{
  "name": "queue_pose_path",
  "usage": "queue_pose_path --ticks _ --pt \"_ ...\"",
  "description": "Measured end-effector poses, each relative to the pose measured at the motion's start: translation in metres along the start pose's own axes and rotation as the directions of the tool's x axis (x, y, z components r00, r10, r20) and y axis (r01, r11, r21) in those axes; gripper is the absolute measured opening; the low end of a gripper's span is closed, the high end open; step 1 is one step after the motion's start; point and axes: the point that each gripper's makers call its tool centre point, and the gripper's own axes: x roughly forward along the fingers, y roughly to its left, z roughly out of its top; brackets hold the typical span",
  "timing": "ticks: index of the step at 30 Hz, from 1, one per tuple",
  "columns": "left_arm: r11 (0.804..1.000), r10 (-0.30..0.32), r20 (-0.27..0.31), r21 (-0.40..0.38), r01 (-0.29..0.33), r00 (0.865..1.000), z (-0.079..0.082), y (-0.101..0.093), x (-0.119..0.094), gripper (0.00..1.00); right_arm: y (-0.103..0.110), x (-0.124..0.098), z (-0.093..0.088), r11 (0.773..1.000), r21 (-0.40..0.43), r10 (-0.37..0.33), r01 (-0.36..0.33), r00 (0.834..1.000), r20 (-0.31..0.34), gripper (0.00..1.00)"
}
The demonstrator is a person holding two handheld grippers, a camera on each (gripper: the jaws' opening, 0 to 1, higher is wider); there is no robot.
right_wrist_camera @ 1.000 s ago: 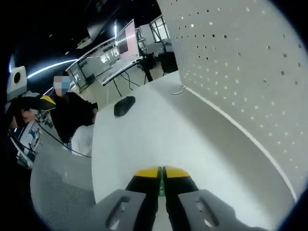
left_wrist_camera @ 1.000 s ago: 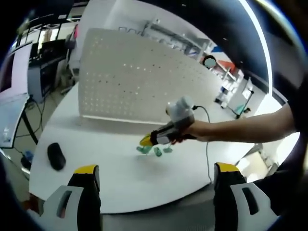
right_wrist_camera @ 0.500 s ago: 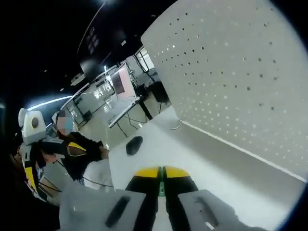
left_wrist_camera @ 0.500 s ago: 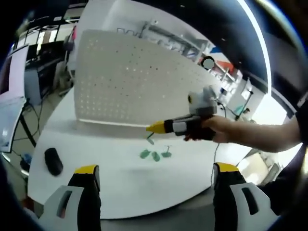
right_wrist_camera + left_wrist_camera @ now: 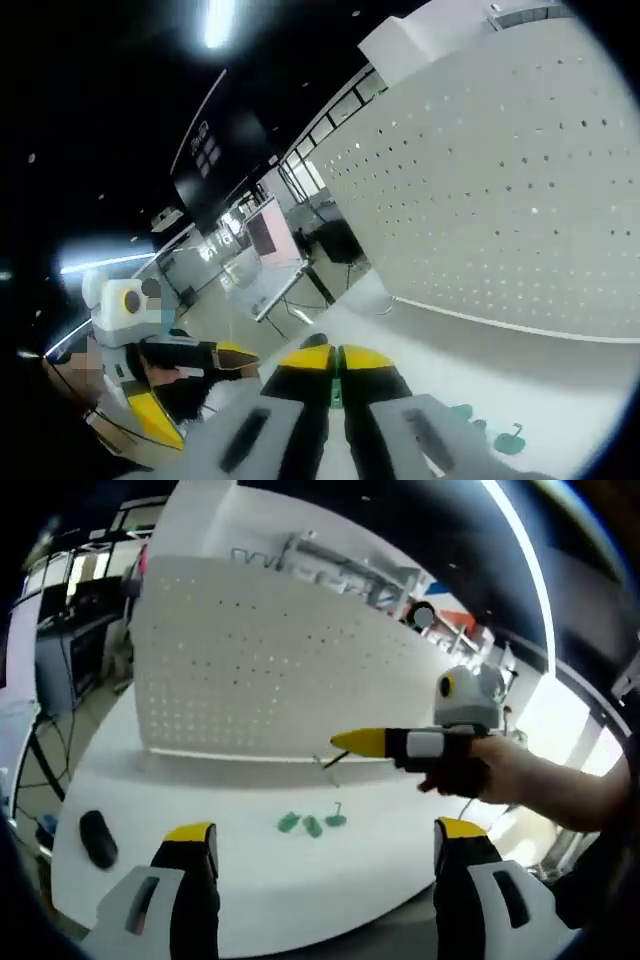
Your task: Insert the hook assembly into the mounting plate slot until the hook locks in place.
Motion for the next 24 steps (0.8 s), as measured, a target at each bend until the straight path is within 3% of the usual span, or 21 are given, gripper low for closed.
queue_pose_path --ticks 6,11,24 --pt "1.0 0.0 0.001 0.019 0.0 1.0 0.007 -0.004 0.006 0.84 0.031 -0.013 0.013 1.0 0.018 0.018 -0.019 0.995 0.097 0.0" --pt "1.0 -0.018 0.038 0.008 0.018 0.999 0.021 -0.011 0.007 0.76 0.044 -0.021 0.019 0.999 0.043 0.025 -0.032 0.989 0.144 0.0" --pt "0.997 -0.068 0.119 -0.041 0.073 0.991 0.037 -0.022 0.008 0.43 0.064 -0.025 0.027 0.999 0.007 0.03 -0.032 0.977 0.21 0.0"
